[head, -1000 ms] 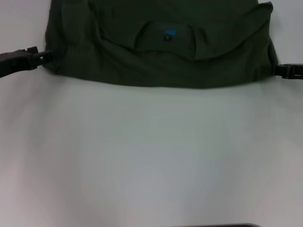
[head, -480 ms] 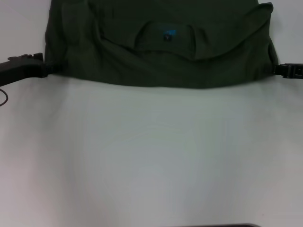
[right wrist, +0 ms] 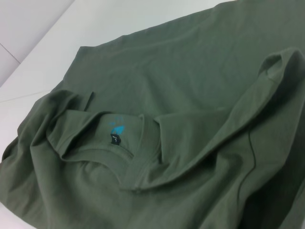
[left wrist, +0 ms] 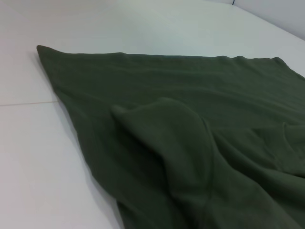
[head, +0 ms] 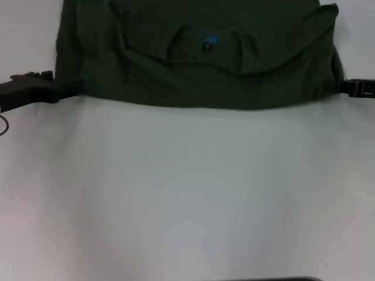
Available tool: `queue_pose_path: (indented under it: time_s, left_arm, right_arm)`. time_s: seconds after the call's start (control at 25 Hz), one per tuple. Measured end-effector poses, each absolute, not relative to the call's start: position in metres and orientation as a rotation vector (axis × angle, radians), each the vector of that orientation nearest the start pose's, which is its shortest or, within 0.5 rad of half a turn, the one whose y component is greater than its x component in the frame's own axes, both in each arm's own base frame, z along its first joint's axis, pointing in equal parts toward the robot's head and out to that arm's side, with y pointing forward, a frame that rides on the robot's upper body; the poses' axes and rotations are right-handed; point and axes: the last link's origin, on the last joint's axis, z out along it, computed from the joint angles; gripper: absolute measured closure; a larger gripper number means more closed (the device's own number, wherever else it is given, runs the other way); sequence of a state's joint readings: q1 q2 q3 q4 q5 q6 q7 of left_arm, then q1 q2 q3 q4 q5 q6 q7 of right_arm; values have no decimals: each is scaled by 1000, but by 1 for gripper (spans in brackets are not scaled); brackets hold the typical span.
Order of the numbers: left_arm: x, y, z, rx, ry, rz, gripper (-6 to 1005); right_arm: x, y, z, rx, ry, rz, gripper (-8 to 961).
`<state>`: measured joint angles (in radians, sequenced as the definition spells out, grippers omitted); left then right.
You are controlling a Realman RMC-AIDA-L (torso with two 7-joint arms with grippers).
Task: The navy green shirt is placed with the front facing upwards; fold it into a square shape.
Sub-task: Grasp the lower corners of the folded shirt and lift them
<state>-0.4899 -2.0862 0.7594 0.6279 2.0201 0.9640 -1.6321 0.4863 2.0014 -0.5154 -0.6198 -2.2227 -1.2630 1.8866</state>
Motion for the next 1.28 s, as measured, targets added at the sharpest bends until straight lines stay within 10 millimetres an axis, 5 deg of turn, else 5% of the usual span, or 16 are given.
queue_pose_path:
  time_s: [1.28]
  left_arm:
    - [-328, 373, -5, -2185, -1118, -349, 134]
  right_arm:
    - [354, 338, 40, -2168, 1413, 455, 909]
